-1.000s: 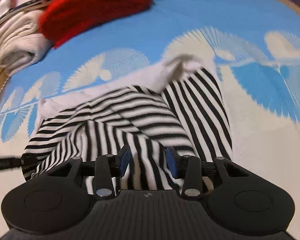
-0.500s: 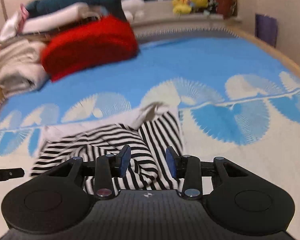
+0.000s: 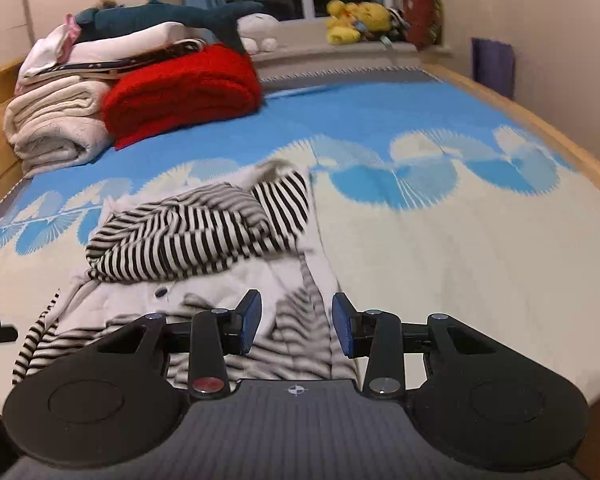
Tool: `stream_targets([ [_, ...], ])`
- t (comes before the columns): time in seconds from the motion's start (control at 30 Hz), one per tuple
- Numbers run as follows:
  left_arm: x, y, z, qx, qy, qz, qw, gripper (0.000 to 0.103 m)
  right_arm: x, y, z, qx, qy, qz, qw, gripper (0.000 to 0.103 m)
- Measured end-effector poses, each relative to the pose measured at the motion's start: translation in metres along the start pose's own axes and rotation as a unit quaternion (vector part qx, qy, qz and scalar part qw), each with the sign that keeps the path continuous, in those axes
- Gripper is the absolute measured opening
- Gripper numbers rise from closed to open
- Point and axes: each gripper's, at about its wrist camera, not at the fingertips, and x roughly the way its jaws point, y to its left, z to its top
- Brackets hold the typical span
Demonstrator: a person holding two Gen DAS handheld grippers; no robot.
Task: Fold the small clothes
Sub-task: 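Open both grippers, release the hoodie and pull back, then grasp the striped hem with the left gripper while the right gripper grasps the hem beside it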
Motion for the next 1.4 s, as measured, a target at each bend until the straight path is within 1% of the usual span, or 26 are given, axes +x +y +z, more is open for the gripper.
stream_targets([
  [0.13,-0.005,0.005,-0.02,-0.007,0.014,0.01,0.9998,0.047,0.001,-0.007,-0.017,-0.015,0.008,-0.025,1.0,0.041],
  [0.23,-0.01,0.008,-0.022,-0.018,0.007,0.007,0.9998,0.047,0.002,-0.013,-0.02,-0.011,0.015,-0.032,0.999,0.041],
  [0.37,-0.008,0.009,-0.023,-0.016,0.013,0.019,0.9996,0.047,-0.001,-0.018,-0.024,-0.011,0.013,-0.035,0.999,0.04],
  [0.4,-0.007,0.009,-0.024,-0.015,0.015,0.022,0.9996,0.047,-0.002,-0.02,-0.025,-0.009,0.012,-0.035,0.999,0.038],
  [0.43,-0.005,0.009,-0.024,-0.014,0.016,0.023,0.9995,0.047,-0.003,-0.021,-0.026,-0.007,0.01,-0.035,0.999,0.033],
  [0.5,-0.003,0.012,-0.026,-0.017,0.019,0.025,0.9994,0.047,-0.004,-0.024,-0.027,-0.003,0.009,-0.032,0.999,0.025],
  [0.53,-0.002,0.015,-0.027,-0.021,0.02,0.025,0.9993,0.047,-0.004,-0.025,-0.027,-0.001,0.009,-0.031,0.999,0.025],
  [0.7,0.002,0.023,-0.024,-0.057,0.026,0.019,0.9978,0.047,0.0,-0.03,-0.026,0.009,0.016,-0.034,0.999,0.025],
  [0.93,0.009,0.029,-0.02,-0.086,0.033,0.012,0.9957,0.047,0.011,-0.031,-0.028,0.012,0.037,-0.029,0.999,0.025],
  [1.03,0.014,0.044,-0.02,-0.13,0.041,0.004,0.9907,0.047,0.016,-0.032,-0.03,0.015,0.047,-0.025,0.998,0.025],
  [1.1,0.02,0.057,-0.021,-0.171,0.056,-0.004,0.9836,0.047,0.023,-0.034,-0.032,0.027,0.062,-0.018,0.998,0.025],
  [1.17,0.026,0.069,-0.024,-0.21,0.067,-0.005,0.9754,0.047,0.031,-0.037,-0.035,0.038,0.083,-0.013,0.996,0.027],
  [1.23,0.03,0.077,-0.027,-0.237,0.076,0.002,0.9685,0.048,0.04,-0.04,-0.04,0.045,0.104,-0.015,0.993,0.035],
  [1.27,0.033,0.079,-0.027,-0.242,0.081,0.007,0.9668,0.048,0.044,-0.041,-0.042,0.047,0.114,-0.022,0.992,0.038],
  [1.33,0.038,0.079,-0.029,-0.241,0.094,0.017,0.9657,0.051,0.054,-0.045,-0.048,0.057,0.134,-0.034,0.989,0.046],
  [1.4,0.046,0.078,-0.032,-0.233,0.112,0.03,0.9654,0.056,0.064,-0.05,-0.054,0.073,0.163,-0.033,0.983,0.05],
])
